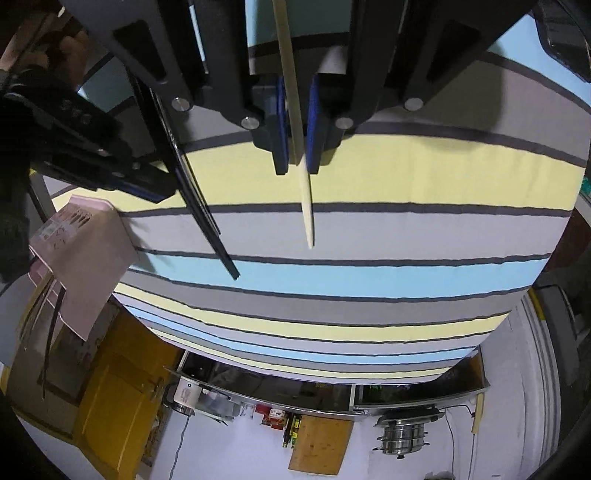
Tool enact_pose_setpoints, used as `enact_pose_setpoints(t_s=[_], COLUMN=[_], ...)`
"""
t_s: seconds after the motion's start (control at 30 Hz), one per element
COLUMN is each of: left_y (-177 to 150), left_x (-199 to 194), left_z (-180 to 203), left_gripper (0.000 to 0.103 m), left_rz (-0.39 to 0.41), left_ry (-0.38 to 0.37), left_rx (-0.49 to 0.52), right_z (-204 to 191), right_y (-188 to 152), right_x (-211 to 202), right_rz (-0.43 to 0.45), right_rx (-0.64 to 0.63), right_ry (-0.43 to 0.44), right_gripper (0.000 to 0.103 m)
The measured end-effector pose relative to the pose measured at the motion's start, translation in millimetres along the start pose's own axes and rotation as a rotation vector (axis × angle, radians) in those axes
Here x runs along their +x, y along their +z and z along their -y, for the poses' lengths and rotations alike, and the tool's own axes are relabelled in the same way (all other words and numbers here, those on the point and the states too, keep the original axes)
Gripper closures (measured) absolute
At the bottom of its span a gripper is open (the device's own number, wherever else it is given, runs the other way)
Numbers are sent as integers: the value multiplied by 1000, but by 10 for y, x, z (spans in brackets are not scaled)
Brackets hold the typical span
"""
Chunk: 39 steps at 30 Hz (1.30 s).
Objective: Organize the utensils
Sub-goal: 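Close the left tool on a wooden chopstick while the right tool grasps a black chopstick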
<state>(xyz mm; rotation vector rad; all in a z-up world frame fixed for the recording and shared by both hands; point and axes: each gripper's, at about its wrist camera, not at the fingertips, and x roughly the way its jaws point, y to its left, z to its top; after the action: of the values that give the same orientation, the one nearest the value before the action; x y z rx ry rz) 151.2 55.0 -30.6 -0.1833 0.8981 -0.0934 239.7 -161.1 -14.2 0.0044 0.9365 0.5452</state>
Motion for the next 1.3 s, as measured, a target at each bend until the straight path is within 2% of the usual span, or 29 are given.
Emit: enact_pose_setpoints(t_s=[0.4,0.6,0.97,1.17,1.2,1.3], left_y=[72,89,198,234,239,260], left_x=[95,98,191,246,252,260], left_z=[-31,-26,-35,49,65,82], left_gripper=[92,92,91,91,92,95], left_rz=[-8,-16,-26,-20,-21,-28], left_ry=[-6,-4,2,41,48,66], left_rx=[-7,3,14,70,80,90], right_z=[-29,95,43,31,31,40], right_y=[135,148,287,407,419,452], right_x=[113,106,209,306,316,336], right_rz=[-19,-28,-46,-57,-57,-62], right_rx=[-25,-6,-21,-32,-33,-27], right_ry=[-20,-31,-90,-115,-117,-117], right_gripper=[90,89,89,90,94,96])
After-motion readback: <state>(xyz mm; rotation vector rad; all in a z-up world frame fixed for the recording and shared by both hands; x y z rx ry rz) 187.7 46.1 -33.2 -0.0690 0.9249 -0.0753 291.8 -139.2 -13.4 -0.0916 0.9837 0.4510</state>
